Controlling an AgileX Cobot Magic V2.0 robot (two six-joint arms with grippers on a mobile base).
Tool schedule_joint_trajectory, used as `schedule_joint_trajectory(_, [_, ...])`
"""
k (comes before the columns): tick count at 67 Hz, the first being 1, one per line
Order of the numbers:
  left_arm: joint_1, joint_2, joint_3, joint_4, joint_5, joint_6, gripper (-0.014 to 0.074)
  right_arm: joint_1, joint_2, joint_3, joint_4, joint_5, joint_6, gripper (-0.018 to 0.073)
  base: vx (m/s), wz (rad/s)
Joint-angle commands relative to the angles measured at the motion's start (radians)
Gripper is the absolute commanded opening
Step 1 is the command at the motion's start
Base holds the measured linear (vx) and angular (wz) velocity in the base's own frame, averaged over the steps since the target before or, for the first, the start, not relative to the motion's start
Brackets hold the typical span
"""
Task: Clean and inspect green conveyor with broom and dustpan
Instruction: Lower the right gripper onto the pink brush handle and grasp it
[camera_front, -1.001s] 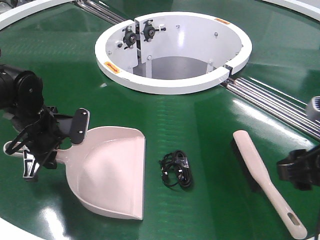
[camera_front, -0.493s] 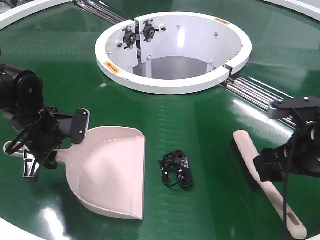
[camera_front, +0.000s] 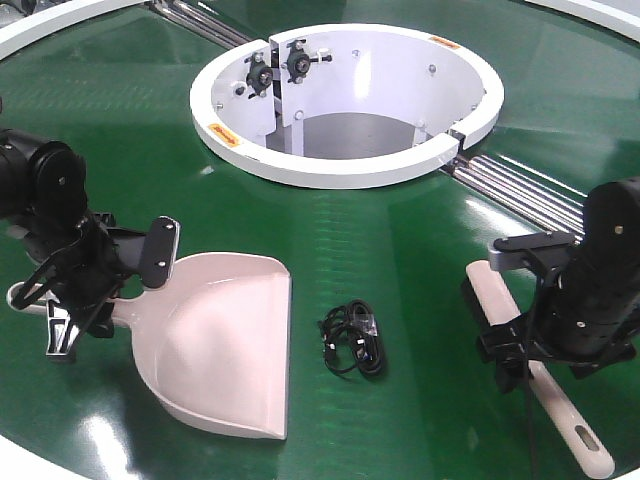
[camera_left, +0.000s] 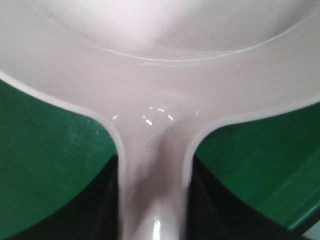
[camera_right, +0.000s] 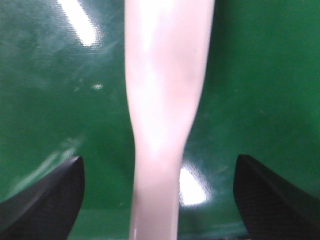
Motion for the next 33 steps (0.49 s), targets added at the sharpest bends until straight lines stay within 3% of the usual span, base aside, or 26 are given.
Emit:
schedule_joint_trajectory(1, [-0.005,-0.045,-0.028,-0.011,-0.030,-0.019,-0.0008,0.002,0.013,-0.027,0.000,-0.024,-0.018,0.0573,0.00,0.00])
schedule_joint_trajectory(22, [-0.005,-0.045,-0.028,-0.011,-0.030,-0.019,-0.0008,0.002,0.111,-0.027,0.001,-0.038,-0.009,0.0543,0.00,0.00])
schedule_joint_trajectory(33, [-0.005,-0.045,-0.028,-0.011,-0.030,-0.019,-0.0008,0.002,0.140,-0.027,-0.001,-0.053,-0.001,0.0424,0.00,0.00])
